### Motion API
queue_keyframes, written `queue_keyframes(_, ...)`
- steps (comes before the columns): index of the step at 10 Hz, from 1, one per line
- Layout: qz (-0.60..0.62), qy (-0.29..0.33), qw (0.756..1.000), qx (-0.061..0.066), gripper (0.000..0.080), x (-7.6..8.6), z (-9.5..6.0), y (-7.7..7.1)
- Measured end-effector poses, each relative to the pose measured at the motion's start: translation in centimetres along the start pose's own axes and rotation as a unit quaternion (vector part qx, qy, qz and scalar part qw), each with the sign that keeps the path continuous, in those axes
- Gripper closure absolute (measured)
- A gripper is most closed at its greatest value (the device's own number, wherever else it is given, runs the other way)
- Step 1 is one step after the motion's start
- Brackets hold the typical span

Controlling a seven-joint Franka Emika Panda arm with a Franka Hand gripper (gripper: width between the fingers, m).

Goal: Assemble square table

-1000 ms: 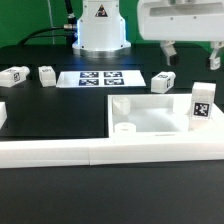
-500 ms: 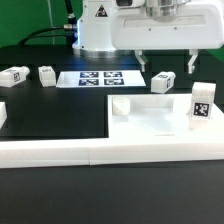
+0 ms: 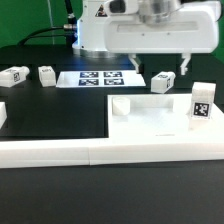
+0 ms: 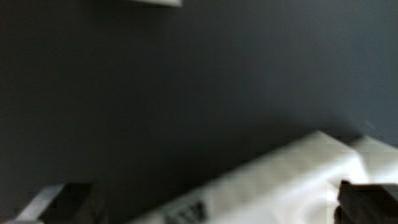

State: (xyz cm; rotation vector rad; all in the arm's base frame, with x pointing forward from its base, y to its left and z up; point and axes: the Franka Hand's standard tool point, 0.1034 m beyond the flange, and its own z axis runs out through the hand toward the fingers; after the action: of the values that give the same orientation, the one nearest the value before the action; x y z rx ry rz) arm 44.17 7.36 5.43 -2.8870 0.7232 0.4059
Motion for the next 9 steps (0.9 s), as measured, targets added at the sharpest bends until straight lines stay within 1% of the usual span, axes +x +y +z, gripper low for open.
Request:
queue_keyframes(1, 0.022, -0.034, 0.999, 0.003, 0.0150, -0.6, 0.4, 1.0)
queue_keyframes(2, 0.050, -0.084, 0.995, 0.009, 0.0150, -1.3, 0.6, 1.6)
queue_keyframes(3, 0.064, -0.114, 0.991, 0.006, 0.0150, -1.2, 0.7, 1.6)
queue_keyframes(4, 0.061, -0.135, 0.989, 0.006, 0.0150, -1.0, 0.7, 1.6)
queue_keyframes(5, 0.067, -0.174, 0.982, 0.005, 0.0150, -1.3, 0.8, 2.1)
queue_keyframes(6, 0.073, -0.200, 0.977, 0.004, 0.0150, -1.1, 1.0, 2.3)
queue_keyframes(7, 0.090, -0.200, 0.975, 0.023, 0.0150, -1.6, 2.0, 1.0)
queue_keyframes(8, 0.099, -0.204, 0.973, 0.036, 0.0150, -2.6, 2.7, 0.2)
queue_keyframes(9, 0.098, -0.208, 0.973, 0.035, 0.0150, -3.3, 3.0, 0.1)
